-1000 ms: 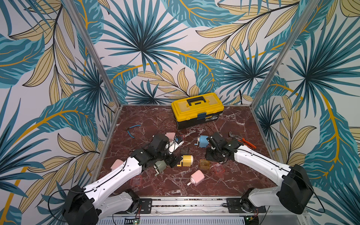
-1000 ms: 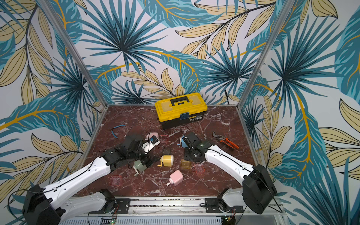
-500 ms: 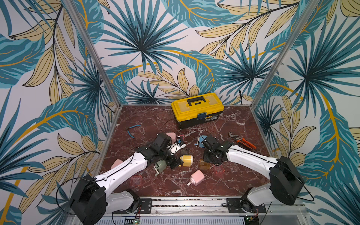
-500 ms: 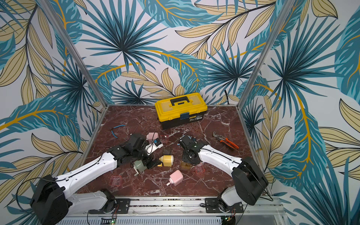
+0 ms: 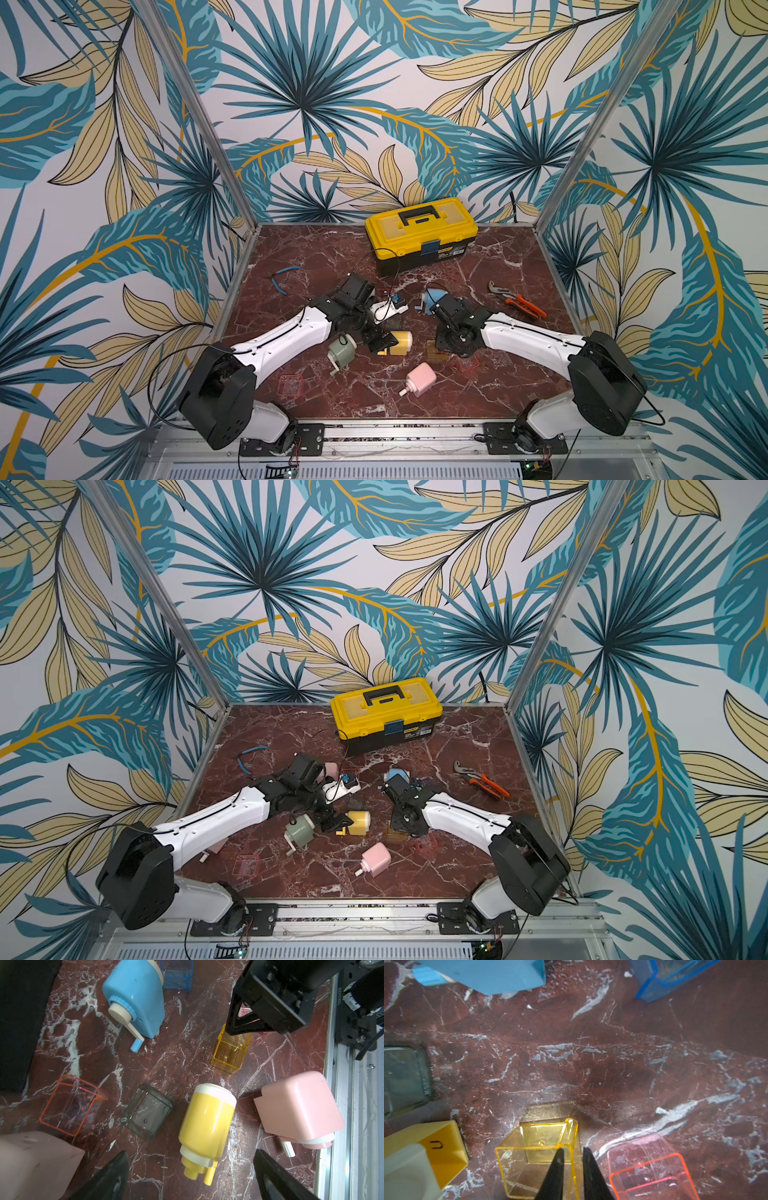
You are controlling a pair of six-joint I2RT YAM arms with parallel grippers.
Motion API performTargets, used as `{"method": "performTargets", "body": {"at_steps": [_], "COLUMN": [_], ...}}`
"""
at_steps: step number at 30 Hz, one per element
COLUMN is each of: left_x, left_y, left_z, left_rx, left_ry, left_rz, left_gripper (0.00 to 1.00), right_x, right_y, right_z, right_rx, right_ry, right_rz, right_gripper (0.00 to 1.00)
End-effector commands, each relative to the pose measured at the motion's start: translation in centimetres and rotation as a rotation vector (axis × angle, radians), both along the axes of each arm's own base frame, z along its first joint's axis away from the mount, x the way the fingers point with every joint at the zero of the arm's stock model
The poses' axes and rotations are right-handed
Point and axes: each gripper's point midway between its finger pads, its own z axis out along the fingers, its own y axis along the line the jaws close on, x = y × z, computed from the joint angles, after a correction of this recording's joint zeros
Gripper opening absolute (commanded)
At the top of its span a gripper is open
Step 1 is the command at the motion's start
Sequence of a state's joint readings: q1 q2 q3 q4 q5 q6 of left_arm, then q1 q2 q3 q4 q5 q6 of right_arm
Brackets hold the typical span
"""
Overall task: Put the tray back into the pencil sharpener
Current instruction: Pick up the container from the center of the board.
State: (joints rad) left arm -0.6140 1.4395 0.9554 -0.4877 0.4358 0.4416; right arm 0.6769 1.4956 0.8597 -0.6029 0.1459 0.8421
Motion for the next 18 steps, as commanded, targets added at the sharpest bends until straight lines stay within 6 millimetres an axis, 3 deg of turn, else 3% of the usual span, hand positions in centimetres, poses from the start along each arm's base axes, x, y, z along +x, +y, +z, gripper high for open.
{"method": "performTargets", "body": {"at_steps": [1,18], "left_x": [0.1,0.2], "left_y": [-0.8,-2.6], "left_z": [0.3,-3.0], "left_rx": [-0.020,0.027], "left_ry": [-0.023,-0.012], "left_rz": [-0.076,-0.228], "left_gripper": [0.95,0.85], "right_x": [-0.6,-0.5], "right_y": [-0.6,0.7], "right_z": [-0.7,-1.0], "right_rx": [-0.018,0.059], "right_ry": [0.008,-0.009], "right_rz": [-0.005,0.026], "right_gripper": [0.18,0.16]}}
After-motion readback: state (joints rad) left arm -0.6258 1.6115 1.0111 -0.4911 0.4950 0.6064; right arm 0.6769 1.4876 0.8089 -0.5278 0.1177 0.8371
